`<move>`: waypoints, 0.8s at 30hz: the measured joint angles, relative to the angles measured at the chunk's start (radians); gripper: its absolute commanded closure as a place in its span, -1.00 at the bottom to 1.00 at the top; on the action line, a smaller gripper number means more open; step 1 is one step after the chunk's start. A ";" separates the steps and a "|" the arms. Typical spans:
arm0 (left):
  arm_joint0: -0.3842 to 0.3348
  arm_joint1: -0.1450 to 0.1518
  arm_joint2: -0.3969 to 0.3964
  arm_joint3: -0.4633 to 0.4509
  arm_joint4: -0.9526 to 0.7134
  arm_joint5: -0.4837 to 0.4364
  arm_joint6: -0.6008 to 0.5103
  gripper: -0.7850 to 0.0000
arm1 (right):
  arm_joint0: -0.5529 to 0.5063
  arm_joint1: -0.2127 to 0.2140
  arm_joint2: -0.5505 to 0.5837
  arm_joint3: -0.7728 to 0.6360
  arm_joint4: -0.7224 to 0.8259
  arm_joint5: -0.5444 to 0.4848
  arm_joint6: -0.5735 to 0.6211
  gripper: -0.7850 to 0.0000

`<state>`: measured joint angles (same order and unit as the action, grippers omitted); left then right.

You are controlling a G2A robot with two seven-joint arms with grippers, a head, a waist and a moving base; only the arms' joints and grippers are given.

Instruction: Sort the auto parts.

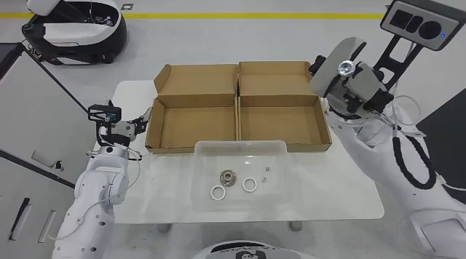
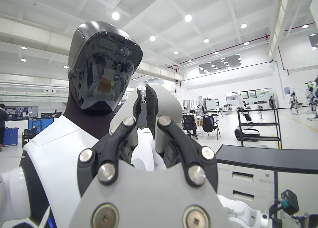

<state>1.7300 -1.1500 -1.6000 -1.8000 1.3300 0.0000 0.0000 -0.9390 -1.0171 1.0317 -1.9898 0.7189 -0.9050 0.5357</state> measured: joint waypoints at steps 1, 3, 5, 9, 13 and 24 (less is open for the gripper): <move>0.000 0.000 0.000 0.000 0.000 0.000 0.000 -1.00 | 0.000 0.000 0.000 0.000 0.000 0.000 0.000 1.00; 0.000 0.000 0.000 0.000 0.000 0.000 0.000 -1.00 | 0.000 0.000 0.000 0.000 0.000 0.000 0.000 1.00; 0.000 0.000 0.000 0.000 0.000 0.000 0.000 -1.00 | 0.000 0.000 0.000 0.000 0.000 0.000 0.000 1.00; 0.000 0.000 0.000 0.000 0.000 0.000 0.000 -1.00 | -0.002 0.000 0.002 0.000 -0.004 0.004 0.001 1.00; 0.000 0.000 0.000 0.000 0.000 0.000 0.000 -1.00 | -0.028 0.005 0.036 0.008 -0.067 0.072 0.038 1.00; 0.000 0.000 0.000 0.000 0.000 0.000 0.000 -1.00 | -0.145 0.054 0.261 0.087 -0.165 0.233 0.310 1.00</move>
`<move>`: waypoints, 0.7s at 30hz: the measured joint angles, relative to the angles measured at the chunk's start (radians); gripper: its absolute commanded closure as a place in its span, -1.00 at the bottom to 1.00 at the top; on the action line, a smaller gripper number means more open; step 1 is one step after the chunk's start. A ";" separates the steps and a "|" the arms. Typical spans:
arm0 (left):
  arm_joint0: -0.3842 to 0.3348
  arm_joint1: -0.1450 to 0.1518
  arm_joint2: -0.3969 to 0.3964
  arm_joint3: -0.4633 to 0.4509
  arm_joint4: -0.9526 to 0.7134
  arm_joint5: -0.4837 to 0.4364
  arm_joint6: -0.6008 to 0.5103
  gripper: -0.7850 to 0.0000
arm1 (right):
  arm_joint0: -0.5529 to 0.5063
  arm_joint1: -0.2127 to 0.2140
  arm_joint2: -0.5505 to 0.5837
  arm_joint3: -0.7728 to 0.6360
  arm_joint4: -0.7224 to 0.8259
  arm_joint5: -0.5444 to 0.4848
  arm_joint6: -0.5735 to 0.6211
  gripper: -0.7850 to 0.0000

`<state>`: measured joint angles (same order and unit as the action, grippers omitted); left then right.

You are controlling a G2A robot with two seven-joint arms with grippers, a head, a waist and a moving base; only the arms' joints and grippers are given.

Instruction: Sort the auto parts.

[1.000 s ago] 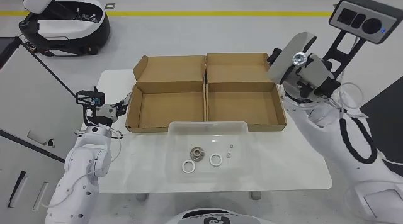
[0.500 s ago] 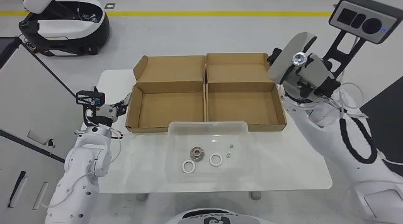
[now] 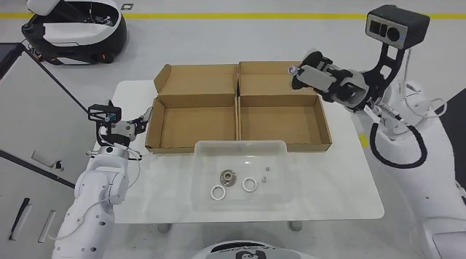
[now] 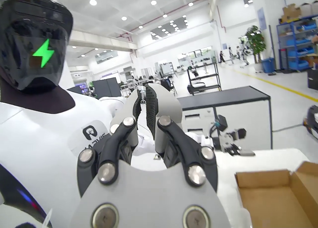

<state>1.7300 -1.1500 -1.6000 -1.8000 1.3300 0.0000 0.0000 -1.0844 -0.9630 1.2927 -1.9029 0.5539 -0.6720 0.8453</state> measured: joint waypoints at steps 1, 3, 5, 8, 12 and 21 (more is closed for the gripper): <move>0.000 0.000 0.000 0.000 0.000 0.000 0.000 -1.00 | -0.010 0.005 0.021 0.001 -0.025 0.017 0.027 1.00; 0.000 0.000 0.000 0.000 0.000 0.000 0.000 -1.00 | -0.026 0.015 0.065 0.000 -0.083 0.056 0.083 1.00; 0.000 0.000 0.000 0.000 0.000 0.000 0.000 -1.00 | -0.023 0.023 0.101 -0.002 -0.138 0.083 0.141 1.00; 0.000 0.000 0.000 0.000 0.000 0.000 0.000 -1.00 | 0.022 0.030 0.122 0.015 -0.192 0.099 0.211 1.00; 0.000 0.000 0.000 0.000 0.000 0.000 0.000 -1.00 | 0.142 0.031 0.090 0.068 -0.280 0.090 0.304 1.00; 0.000 0.000 0.000 0.000 0.000 0.000 0.000 -1.00 | 0.450 0.007 -0.185 0.248 -0.560 0.061 0.364 1.00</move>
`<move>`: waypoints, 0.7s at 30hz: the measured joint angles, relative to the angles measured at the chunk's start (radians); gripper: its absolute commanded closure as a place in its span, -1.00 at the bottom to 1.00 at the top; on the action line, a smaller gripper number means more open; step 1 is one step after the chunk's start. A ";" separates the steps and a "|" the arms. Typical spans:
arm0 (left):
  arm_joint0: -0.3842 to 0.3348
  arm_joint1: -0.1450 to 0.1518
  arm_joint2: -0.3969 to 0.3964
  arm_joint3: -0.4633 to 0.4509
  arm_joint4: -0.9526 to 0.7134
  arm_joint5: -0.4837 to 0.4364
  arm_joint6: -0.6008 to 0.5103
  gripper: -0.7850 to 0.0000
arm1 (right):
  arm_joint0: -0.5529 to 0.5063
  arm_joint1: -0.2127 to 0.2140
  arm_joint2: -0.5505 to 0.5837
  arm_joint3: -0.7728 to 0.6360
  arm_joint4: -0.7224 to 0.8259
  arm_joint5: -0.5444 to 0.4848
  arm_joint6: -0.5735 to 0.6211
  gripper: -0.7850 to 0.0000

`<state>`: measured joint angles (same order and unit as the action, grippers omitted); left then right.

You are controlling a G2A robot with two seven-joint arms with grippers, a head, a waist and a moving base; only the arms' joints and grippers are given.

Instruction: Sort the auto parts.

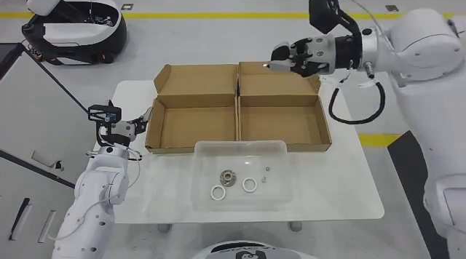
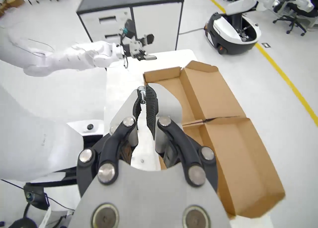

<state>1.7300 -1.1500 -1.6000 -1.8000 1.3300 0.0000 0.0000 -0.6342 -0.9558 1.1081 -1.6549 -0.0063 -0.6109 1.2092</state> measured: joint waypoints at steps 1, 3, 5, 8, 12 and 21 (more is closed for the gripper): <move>0.000 0.000 0.000 0.000 0.000 0.000 0.000 -1.00 | 0.024 -0.002 -0.035 0.018 -0.034 -0.002 -0.002 1.00; 0.000 0.000 0.000 0.000 0.000 0.000 0.000 -1.00 | 0.076 -0.005 -0.115 0.062 -0.107 -0.010 -0.010 1.00; 0.000 0.000 0.000 0.000 0.000 0.000 0.000 -1.00 | 0.125 -0.007 -0.195 0.103 -0.168 -0.017 -0.017 1.00; 0.000 0.000 0.000 0.000 0.000 0.000 0.000 -1.00 | 0.191 -0.008 -0.310 0.158 -0.262 -0.033 -0.033 1.00; 0.000 0.000 0.000 0.000 0.000 0.000 0.000 -1.00 | 0.267 -0.008 -0.445 0.222 -0.336 -0.059 -0.059 1.00; 0.000 0.000 0.000 0.000 0.000 0.000 0.000 -1.00 | 0.379 -0.019 -0.709 0.340 -0.384 -0.087 -0.087 1.00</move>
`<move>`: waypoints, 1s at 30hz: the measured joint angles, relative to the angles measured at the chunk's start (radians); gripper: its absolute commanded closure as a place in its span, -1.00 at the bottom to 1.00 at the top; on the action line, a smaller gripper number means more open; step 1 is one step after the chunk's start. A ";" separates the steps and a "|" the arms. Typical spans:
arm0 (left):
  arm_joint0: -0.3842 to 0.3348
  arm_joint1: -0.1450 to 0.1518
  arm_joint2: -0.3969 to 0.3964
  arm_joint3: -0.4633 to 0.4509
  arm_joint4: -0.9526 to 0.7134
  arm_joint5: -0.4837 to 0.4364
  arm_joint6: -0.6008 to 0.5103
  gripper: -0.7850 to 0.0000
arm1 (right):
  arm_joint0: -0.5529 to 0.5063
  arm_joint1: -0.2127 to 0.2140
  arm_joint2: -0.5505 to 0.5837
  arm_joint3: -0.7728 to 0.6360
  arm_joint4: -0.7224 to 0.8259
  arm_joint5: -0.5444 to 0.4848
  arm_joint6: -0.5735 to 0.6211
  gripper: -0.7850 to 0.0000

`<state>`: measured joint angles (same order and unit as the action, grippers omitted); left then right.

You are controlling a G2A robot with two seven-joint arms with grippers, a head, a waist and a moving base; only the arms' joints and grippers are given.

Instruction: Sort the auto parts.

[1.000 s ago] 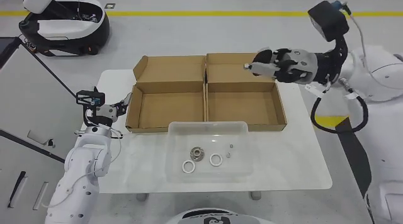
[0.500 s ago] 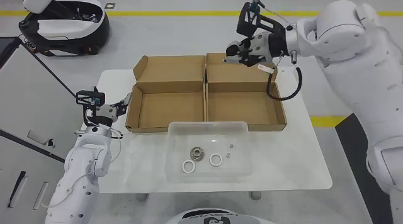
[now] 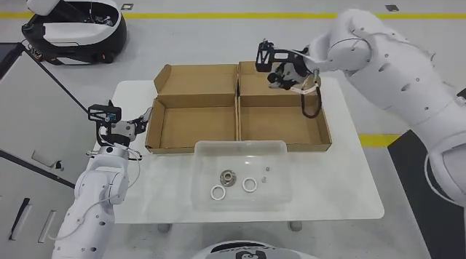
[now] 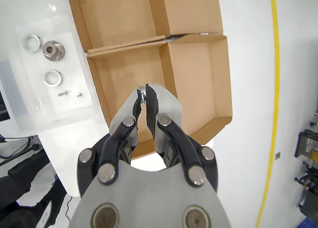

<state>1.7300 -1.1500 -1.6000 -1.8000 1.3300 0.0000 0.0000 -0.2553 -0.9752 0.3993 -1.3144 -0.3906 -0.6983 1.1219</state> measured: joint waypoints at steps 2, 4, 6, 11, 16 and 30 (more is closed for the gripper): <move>0.000 0.000 0.000 0.000 0.000 0.000 0.000 -1.00 | 0.016 -0.005 -0.055 0.027 -0.005 -0.002 -0.002 1.00; 0.000 0.000 0.000 0.000 0.000 0.000 0.000 -1.00 | 0.028 -0.009 -0.098 0.050 -0.011 -0.005 -0.005 1.00; 0.000 0.000 0.000 0.000 0.000 0.000 0.000 -1.00 | 0.039 -0.015 -0.142 0.078 -0.024 -0.008 -0.009 1.00; 0.000 0.000 0.000 0.000 0.000 0.000 0.000 -1.00 | 0.041 -0.031 -0.215 0.129 -0.054 -0.015 -0.015 1.00; 0.000 0.000 0.000 0.000 0.000 0.000 0.000 -1.00 | 0.015 -0.045 -0.230 0.160 -0.094 -0.008 -0.008 1.00; 0.000 0.000 0.000 0.000 0.000 0.000 0.000 -1.00 | -0.053 -0.065 -0.228 0.215 -0.231 0.041 0.028 1.00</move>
<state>1.7300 -1.1500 -1.6000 -1.8000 1.3300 0.0000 0.0000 -0.3080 -1.0403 0.1711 -1.0993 -0.6211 -0.6576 1.1498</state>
